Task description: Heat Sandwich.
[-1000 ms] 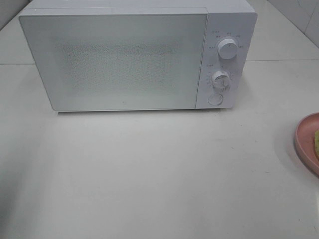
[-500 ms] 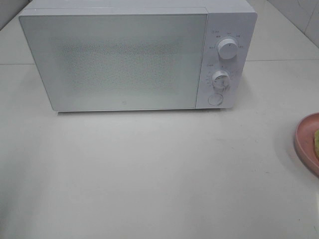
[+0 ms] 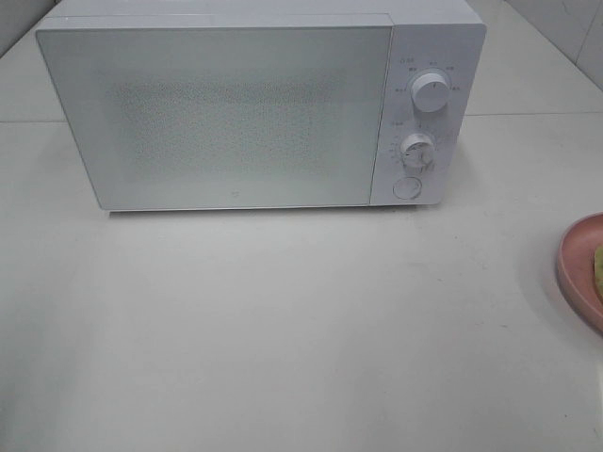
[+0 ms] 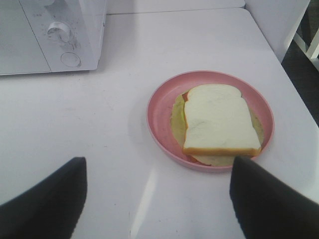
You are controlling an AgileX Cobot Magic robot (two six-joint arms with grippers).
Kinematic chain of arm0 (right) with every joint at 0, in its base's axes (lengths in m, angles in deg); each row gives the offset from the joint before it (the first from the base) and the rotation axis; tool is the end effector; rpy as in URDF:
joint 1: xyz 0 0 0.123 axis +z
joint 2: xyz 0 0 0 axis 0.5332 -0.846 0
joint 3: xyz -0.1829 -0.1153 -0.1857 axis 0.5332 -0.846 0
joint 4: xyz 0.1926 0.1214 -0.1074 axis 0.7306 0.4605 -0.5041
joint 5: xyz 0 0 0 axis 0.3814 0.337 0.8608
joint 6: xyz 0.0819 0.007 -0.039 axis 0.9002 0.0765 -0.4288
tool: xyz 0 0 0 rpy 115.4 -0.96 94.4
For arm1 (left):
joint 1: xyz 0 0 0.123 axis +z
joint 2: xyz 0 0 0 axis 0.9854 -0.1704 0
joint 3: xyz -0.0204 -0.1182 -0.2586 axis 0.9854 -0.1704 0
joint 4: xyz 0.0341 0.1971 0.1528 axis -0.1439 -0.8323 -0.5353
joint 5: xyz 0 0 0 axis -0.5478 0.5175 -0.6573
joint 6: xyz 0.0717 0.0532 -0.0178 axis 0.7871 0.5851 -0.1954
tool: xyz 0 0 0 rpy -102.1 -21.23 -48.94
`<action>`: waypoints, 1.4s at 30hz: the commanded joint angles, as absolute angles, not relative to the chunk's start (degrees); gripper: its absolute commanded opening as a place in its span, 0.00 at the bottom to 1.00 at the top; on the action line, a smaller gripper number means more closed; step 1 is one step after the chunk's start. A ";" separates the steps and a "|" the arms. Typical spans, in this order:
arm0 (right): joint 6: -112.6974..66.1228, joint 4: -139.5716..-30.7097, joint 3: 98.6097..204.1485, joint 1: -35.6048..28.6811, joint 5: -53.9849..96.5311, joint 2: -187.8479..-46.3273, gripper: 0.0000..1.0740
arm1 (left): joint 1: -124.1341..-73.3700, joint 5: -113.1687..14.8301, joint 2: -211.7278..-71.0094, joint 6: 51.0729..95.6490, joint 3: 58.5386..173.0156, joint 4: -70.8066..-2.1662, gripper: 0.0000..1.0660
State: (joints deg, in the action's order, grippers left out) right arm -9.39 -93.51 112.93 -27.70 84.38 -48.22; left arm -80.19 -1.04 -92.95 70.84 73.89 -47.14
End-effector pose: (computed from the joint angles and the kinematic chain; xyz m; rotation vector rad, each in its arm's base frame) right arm -0.0055 -0.0117 0.2822 0.0904 2.0026 -0.0156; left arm 0.0501 -0.0055 0.2699 0.0126 2.3712 -0.0767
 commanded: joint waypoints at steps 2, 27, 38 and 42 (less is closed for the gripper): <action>-9.79 -93.51 112.93 -28.21 84.21 -46.67 0.71 | -78.87 -1.33 -84.30 70.61 73.78 -46.97 0.95; -9.79 -93.45 112.93 -28.21 84.21 -46.73 0.71 | -78.87 -1.38 -71.12 70.61 73.78 -46.97 0.95; -9.79 -93.45 112.93 -28.21 84.21 -46.73 0.71 | -78.87 -1.38 -71.12 70.61 73.78 -46.97 0.95; -9.79 -93.45 112.93 -28.21 84.21 -46.73 0.71 | -78.87 -1.38 -71.12 70.61 73.78 -46.97 0.95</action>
State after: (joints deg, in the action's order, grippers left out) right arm -9.39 -93.51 112.93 -27.70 84.38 -48.22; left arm -79.04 -0.98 -72.73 70.84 73.89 -47.09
